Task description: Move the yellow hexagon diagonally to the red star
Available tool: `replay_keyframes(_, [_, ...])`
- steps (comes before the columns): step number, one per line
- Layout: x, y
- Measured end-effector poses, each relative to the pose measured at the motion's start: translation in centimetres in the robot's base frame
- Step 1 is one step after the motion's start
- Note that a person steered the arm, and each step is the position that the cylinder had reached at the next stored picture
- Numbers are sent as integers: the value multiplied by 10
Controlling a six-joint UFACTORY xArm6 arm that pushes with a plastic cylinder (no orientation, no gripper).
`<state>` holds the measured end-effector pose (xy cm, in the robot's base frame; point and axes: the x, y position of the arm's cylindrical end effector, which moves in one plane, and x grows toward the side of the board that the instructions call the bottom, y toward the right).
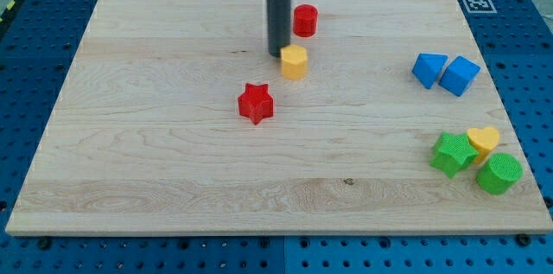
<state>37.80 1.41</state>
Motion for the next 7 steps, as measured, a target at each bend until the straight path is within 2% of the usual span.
replay_keyframes(2, [83, 88])
replay_keyframes(3, [115, 125])
replay_keyframes(4, [127, 136])
replay_keyframes(6, [97, 113])
replay_keyframes(7, [100, 65])
